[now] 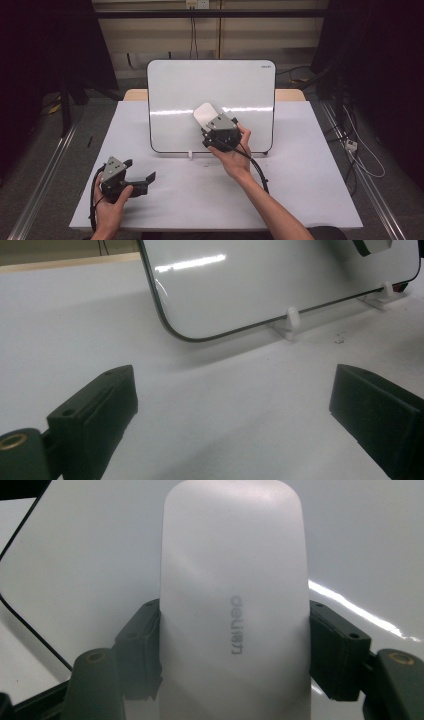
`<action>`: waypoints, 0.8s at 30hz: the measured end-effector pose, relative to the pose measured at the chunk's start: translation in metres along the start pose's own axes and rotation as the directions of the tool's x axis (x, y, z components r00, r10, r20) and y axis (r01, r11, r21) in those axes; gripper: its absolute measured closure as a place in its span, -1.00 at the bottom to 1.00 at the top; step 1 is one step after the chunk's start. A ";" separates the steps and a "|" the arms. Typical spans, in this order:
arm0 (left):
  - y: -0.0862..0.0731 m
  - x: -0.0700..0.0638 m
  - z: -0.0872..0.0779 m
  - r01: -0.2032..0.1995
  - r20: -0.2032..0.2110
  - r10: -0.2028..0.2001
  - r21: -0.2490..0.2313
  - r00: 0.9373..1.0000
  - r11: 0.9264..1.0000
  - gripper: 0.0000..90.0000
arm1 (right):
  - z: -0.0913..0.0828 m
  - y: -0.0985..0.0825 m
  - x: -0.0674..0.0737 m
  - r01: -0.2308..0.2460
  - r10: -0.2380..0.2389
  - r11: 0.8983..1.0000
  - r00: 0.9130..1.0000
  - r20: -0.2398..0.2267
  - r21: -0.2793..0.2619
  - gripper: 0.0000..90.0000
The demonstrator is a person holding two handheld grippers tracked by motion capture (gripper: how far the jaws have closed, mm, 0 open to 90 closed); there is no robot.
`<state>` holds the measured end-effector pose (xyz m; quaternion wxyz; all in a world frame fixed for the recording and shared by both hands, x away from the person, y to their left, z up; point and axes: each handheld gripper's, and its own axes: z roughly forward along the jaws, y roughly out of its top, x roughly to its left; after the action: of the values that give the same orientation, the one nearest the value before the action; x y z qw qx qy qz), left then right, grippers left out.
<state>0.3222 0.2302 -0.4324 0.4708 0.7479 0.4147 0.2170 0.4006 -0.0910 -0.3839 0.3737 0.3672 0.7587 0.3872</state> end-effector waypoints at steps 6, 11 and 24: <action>0.000 -0.002 0.000 0.004 -0.003 -0.004 -0.002 1.000 1.000 -0.89 | -0.008 -0.007 -0.009 -0.001 0.001 1.000 1.000 0.002 0.002 -0.30; 0.001 -0.001 0.000 -0.007 -0.002 0.007 0.002 1.000 1.000 -0.89 | -0.014 -0.014 -0.019 -0.008 0.008 1.000 1.000 0.006 0.003 -0.30; 0.000 0.000 0.002 0.007 0.006 -0.007 -0.001 1.000 1.000 -0.89 | -0.029 -0.031 -0.047 -0.038 0.037 0.999 0.998 0.045 0.005 -0.30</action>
<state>0.3234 0.2289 -0.4335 0.4730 0.7470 0.4157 0.2133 0.3889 -0.1533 -0.3847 0.3822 0.3910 0.7442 0.3837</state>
